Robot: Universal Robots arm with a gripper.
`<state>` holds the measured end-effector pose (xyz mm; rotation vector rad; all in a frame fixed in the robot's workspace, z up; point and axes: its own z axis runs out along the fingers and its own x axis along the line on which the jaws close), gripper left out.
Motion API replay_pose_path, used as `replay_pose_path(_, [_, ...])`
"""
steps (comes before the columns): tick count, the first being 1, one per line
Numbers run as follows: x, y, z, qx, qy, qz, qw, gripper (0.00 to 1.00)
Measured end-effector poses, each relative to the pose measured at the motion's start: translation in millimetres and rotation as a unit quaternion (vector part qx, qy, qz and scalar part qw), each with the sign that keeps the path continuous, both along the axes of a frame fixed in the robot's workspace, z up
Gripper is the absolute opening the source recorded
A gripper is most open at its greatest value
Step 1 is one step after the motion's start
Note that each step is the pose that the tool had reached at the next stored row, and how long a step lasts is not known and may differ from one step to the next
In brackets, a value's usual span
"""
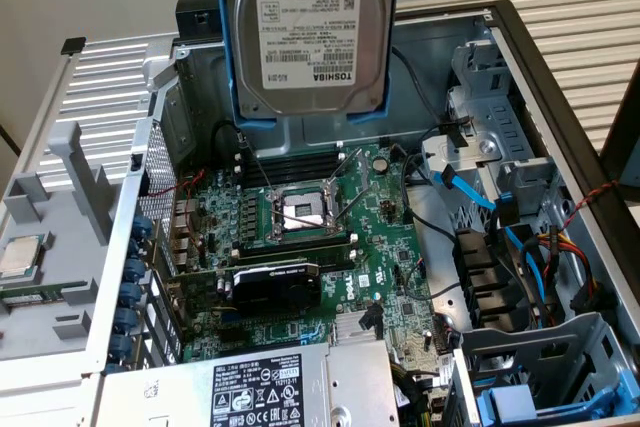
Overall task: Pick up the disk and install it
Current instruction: 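Pick up the disk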
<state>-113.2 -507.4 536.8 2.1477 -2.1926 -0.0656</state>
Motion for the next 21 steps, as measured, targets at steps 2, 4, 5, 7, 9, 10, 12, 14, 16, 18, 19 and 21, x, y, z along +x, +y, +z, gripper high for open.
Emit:
replay_pose_path(2, [5.4, -5.5, 1.4, 0.0, 0.0012, 0.0, 1.0, 0.37])
replay_pose_path(4, [11.7, -9.8, 2.8, 0.0, 0.0023, 0.0, 1.0, 0.37])
replay_pose_path(5, [15.2, -11.7, 3.5, -0.0001, 0.0029, 0.0, 1.0, 0.37])
replay_pose_path(7, [22.2, -15.2, 4.5, -0.0001, 0.0041, 0.0, 1.0, 0.37])
replay_pose_path(9, [29.8, -18.9, 5.9, -0.0001, 0.0053, 0.0, 1.0, 0.37])
replay_pose_path(10, [33.3, -20.6, 6.8, -0.0002, 0.0057, 0.0, 1.0, 0.37])
replay_pose_path(12, [40.2, -23.3, 8.9, -0.0002, 0.0057, 0.0, 1.0, 0.37])
replay_pose_path(14, [47.6, -25.9, 10.8, -0.0003, 0.0057, 0.0, 1.0, 0.37])
replay_pose_path(16, [54.6, -28.1, 12.6, -0.0005, 0.0058, 0.0, 1.0, 0.37])
replay_pose_path(18, [60.8, -30.0, 14.4, -0.0006, 0.0058, 0.0, 1.0, 0.37])
replay_pose_path(19, [63.6, -30.8, 14.9, -0.0007, 0.0058, 0.0, 1.0, 0.37])
replay_pose_path(21, [68.4, -31.9, 15.4, -0.0008, 0.0056, 0.0, 1.0, 0.37])
